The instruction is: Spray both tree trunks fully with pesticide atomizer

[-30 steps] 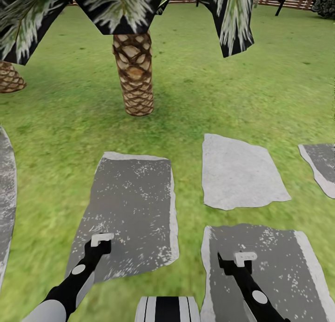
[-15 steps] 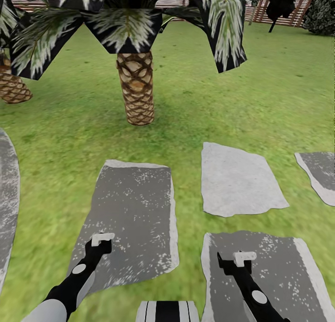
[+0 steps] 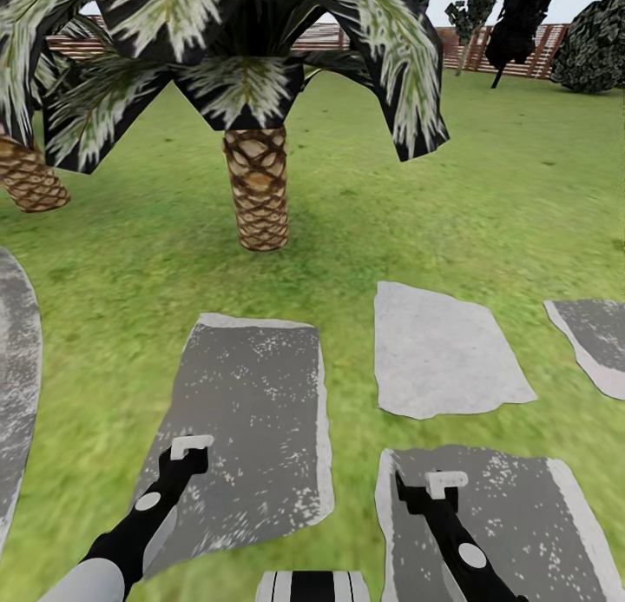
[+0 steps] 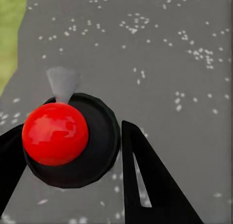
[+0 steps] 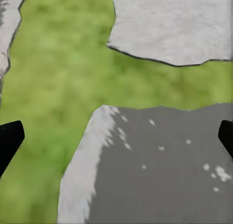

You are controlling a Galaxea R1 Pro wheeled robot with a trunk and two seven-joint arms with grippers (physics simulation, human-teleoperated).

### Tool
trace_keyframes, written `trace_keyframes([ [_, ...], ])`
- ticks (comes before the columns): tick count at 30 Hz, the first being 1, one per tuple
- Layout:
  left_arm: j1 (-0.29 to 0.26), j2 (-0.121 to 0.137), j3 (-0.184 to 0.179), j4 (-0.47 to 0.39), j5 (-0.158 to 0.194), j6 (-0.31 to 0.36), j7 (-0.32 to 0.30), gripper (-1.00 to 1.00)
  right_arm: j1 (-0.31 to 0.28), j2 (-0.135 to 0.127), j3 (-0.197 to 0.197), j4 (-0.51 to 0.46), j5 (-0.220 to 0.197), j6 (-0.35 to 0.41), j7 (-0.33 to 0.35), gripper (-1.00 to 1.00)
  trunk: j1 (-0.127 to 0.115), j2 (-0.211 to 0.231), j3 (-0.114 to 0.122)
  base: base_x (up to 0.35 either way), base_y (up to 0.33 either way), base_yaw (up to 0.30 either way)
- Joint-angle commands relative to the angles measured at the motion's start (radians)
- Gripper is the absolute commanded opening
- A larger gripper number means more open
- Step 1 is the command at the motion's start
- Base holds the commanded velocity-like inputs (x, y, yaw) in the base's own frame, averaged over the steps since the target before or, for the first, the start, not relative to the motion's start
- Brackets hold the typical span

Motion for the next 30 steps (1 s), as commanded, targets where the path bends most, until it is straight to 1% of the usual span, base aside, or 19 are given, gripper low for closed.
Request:
trace_keyframes([
  [1,-0.001,0.0,0.0,0.0,0.0,0.001,0.0,-1.0,0.0,0.0,0.0,0.0,0.0,0.0,0.0,1.0,0.0,0.0,0.004,0.0,0.0,0.0],
  [6,-0.005,-0.005,0.001,-0.001,0.0,0.027,0.0,-1.0,0.0,0.0,-0.003,-0.005,0.0,0.0,-0.001,1.0,-0.003,0.001,0.025,0.0,0.0,-0.063],
  [10,-0.007,-0.008,-0.014,-0.001,0.0,0.088,0.0,-1.0,0.0,-0.005,-0.005,-0.008,0.001,0.0,-0.001,1.0,-0.004,0.002,0.044,0.0,0.0,-0.166],
  [13,-0.001,-0.004,-0.026,-0.001,-0.001,0.122,0.001,-1.0,0.0,-0.013,-0.007,-0.004,0.001,-0.001,-0.002,1.0,-0.006,0.003,0.059,0.0,0.0,-0.192],
  [20,0.021,0.007,-0.025,0.01,-0.002,0.129,0.003,-1.0,0.003,-0.015,-0.007,0.023,0.0,-0.003,-0.001,1.0,-0.009,0.005,0.093,0.0,0.0,-0.222],
  [22,0.035,0.007,-0.024,0.015,-0.001,0.13,0.005,-1.0,0.003,-0.015,-0.007,0.026,0.0,-0.002,0.0,1.0,-0.01,0.005,0.103,0.0,0.0,-0.23],
  [25,0.041,0.0,-0.026,0.018,-0.003,0.131,0.007,-1.0,0.003,-0.015,-0.007,0.03,0.0,-0.002,0.0,1.0,-0.011,0.006,0.117,0.0,0.0,-0.23],
  [27,0.042,0.001,-0.026,0.018,-0.002,0.131,0.008,-1.0,0.003,-0.015,-0.007,0.034,0.0,-0.002,0.0,1.0,-0.012,0.006,0.127,0.0,0.0,-0.234],
  [29,0.047,0.009,-0.022,0.018,-0.002,0.131,0.009,-1.0,0.003,-0.014,-0.006,0.035,-0.001,-0.002,0.0,1.0,-0.013,0.007,0.136,0.0,0.0,-0.265],
  [30,0.05,0.011,-0.021,0.018,-0.002,0.13,0.009,-1.0,0.003,-0.014,-0.006,0.035,-0.001,-0.002,0.0,1.0,-0.017,0.014,0.14,0.0,0.0,-0.282],
])
